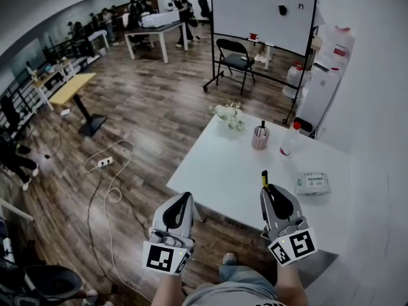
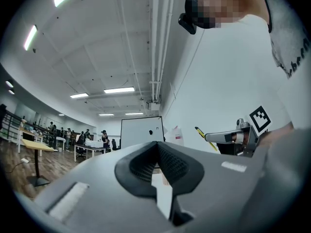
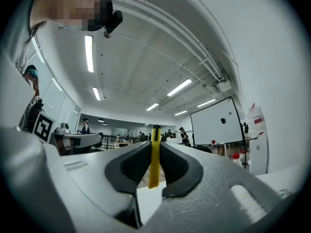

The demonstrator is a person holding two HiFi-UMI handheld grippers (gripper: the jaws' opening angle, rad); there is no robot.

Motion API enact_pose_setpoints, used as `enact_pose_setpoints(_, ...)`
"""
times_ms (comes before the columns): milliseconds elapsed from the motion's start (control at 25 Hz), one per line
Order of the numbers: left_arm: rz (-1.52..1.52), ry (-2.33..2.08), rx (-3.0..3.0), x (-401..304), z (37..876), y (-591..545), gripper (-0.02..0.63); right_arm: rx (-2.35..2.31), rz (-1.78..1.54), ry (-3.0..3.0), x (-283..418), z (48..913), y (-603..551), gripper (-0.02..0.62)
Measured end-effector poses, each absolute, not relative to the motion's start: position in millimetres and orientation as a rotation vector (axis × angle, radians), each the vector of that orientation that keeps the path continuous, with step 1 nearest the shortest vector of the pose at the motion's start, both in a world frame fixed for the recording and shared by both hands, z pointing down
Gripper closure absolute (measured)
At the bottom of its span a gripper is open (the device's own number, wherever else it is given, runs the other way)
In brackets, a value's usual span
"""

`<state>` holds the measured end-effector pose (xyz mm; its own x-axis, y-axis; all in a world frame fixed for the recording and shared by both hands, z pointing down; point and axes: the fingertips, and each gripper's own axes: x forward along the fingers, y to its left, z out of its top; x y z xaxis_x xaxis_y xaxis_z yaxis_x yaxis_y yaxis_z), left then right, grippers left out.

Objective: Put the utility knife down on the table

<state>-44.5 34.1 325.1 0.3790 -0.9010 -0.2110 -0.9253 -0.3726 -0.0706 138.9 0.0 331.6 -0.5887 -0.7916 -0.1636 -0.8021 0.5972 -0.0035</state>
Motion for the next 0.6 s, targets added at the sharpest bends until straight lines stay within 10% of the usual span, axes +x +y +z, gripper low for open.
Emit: enact_pose_setpoints(600, 0.197, 1.688, -2.386, -28, 314, -25, 0.592, -1.227, 0.096, 2.708, 145, 328, -64, 0.541)
